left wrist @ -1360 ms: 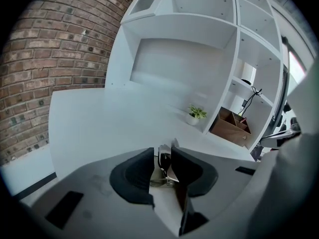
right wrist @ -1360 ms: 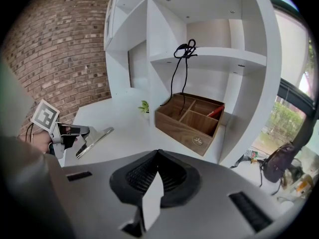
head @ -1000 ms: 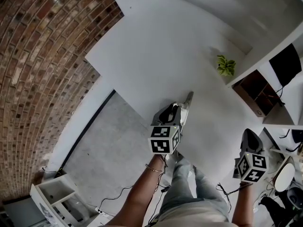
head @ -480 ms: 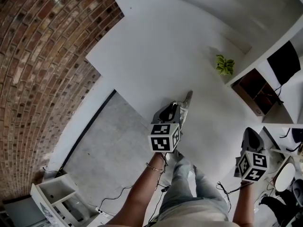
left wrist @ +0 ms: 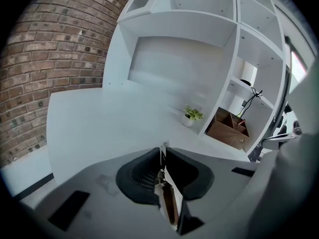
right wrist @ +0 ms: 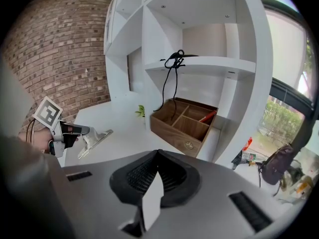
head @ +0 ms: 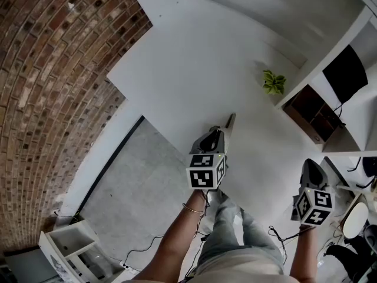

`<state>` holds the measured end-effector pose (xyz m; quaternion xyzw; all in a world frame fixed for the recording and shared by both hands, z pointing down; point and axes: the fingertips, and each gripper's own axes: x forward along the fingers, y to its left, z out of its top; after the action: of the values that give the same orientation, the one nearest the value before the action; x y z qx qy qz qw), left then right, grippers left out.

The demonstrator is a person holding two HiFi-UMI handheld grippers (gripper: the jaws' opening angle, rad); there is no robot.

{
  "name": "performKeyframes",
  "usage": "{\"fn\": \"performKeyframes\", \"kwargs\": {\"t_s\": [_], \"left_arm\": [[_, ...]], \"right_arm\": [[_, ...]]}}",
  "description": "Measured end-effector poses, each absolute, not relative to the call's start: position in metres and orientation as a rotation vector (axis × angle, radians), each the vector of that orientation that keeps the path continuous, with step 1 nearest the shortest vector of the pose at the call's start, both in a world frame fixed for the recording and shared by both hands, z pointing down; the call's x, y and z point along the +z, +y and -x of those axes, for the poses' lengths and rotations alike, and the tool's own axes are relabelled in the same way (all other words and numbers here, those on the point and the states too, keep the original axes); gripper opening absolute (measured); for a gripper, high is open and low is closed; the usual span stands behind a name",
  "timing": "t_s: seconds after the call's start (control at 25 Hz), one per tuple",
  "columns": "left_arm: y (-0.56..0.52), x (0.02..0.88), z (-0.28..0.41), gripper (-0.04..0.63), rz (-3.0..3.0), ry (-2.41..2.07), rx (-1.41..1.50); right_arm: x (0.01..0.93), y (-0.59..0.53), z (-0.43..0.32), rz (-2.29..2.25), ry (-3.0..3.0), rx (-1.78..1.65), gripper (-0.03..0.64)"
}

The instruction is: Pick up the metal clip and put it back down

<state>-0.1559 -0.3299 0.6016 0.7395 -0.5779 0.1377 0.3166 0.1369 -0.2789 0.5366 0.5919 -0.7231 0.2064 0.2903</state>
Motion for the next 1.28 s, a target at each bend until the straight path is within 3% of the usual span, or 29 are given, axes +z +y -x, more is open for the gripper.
{"fn": "performKeyframes", "kwargs": {"t_s": [1.28], "left_arm": [[-0.312,0.554,0.11,0.015,-1.949,-1.606,0.327]], "right_arm": [[0.497,-0.262,-0.184,-1.644,-2.046,0.521,0.002]]}}
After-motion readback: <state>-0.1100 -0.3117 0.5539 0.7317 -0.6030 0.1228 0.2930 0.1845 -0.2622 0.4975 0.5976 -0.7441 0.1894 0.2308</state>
